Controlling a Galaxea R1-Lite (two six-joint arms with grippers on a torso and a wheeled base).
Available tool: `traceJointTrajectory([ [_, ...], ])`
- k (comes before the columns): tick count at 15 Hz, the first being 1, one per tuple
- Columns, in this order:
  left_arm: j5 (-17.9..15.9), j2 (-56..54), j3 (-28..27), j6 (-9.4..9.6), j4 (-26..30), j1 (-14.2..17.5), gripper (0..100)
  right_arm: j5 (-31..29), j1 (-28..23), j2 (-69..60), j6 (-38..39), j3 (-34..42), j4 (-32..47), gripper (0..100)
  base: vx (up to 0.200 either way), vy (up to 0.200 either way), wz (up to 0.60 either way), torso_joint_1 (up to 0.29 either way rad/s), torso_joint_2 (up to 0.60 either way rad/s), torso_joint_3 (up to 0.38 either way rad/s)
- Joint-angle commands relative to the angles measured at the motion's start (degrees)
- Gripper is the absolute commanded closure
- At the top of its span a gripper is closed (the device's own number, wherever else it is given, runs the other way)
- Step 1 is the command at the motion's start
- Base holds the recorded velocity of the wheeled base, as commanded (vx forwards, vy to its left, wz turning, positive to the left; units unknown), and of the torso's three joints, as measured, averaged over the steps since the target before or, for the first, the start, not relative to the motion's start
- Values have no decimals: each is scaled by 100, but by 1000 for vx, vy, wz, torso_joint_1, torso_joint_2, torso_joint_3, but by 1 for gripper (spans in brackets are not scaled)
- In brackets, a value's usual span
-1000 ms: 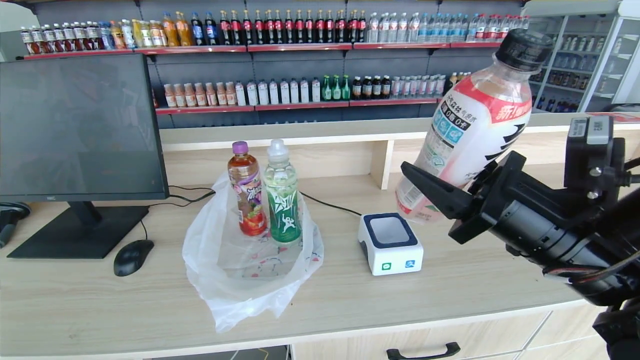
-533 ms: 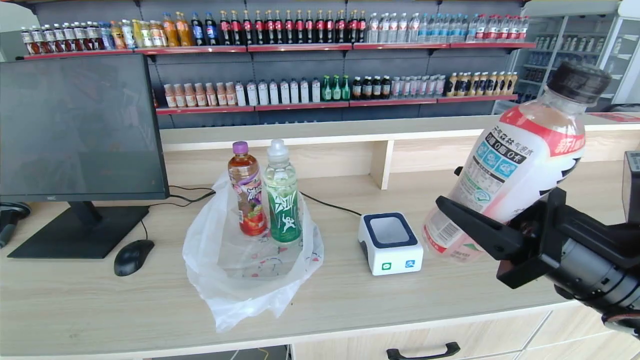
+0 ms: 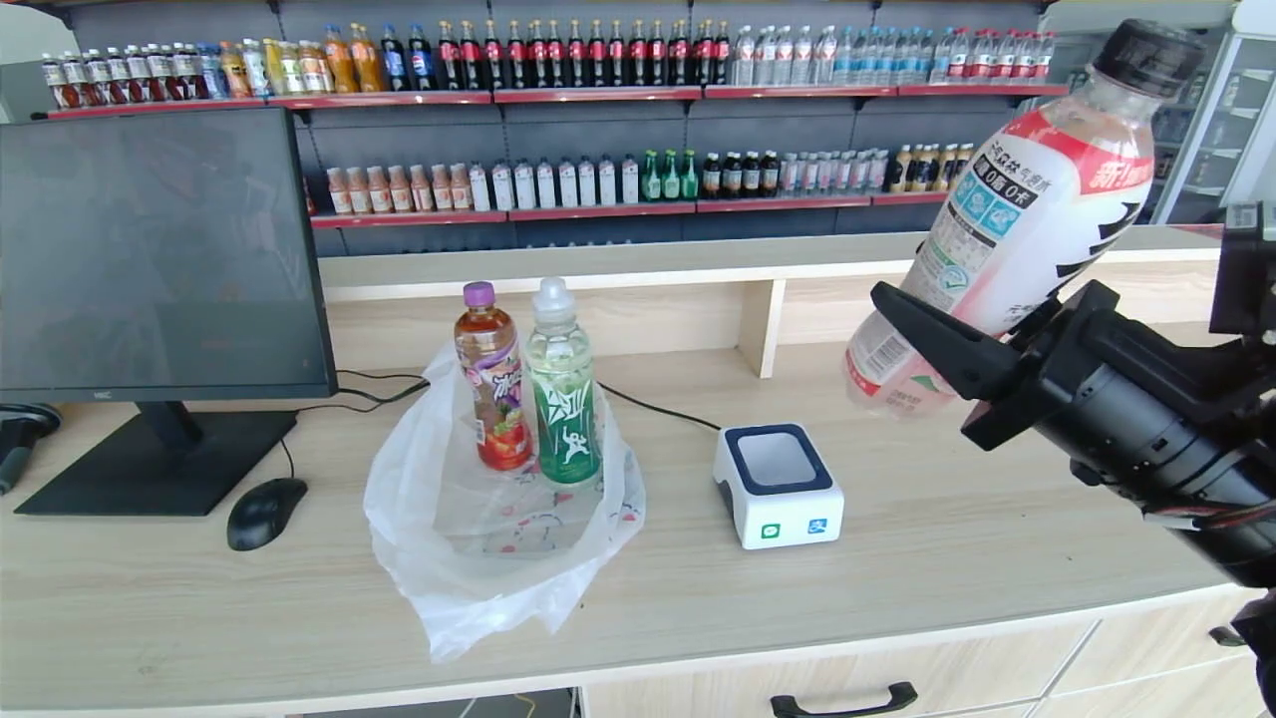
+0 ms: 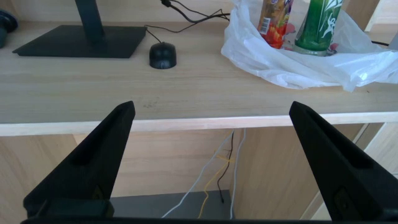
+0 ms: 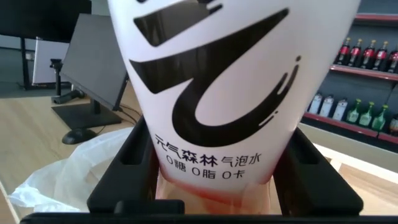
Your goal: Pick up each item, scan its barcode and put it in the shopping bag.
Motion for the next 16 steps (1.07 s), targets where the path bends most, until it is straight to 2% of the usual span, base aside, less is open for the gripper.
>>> traceJointTrajectory([
  [1, 0, -2, 0, 2, -1, -9, 0, -8, -23, 309, 16, -94, 8, 100, 0, 0, 0, 0, 0, 0],
  [3, 0, -2, 0, 2, -1, 0, 0, -61, -40, 301, -19, 29, 8, 100, 0, 0, 0, 0, 0, 0],
  [5, 0, -2, 0, 2, -1, 0, 0, -1177, -93, 125, -19, 407, 8, 100, 0, 0, 0, 0, 0, 0],
  [7, 0, -2, 0, 2, -1, 0, 0, -1845, 179, 72, -10, 504, 8, 100, 0, 0, 0, 0, 0, 0],
  [12, 9, -2, 0, 2, -1, 0, 0, -1792, 232, 107, 262, 732, 8, 100, 0, 0, 0, 0, 0, 0],
  [16, 0, -2, 0, 28, 8, -9, 0, -1819, 171, 125, 139, 627, 8, 100, 0, 0, 0, 0, 0, 0],
])
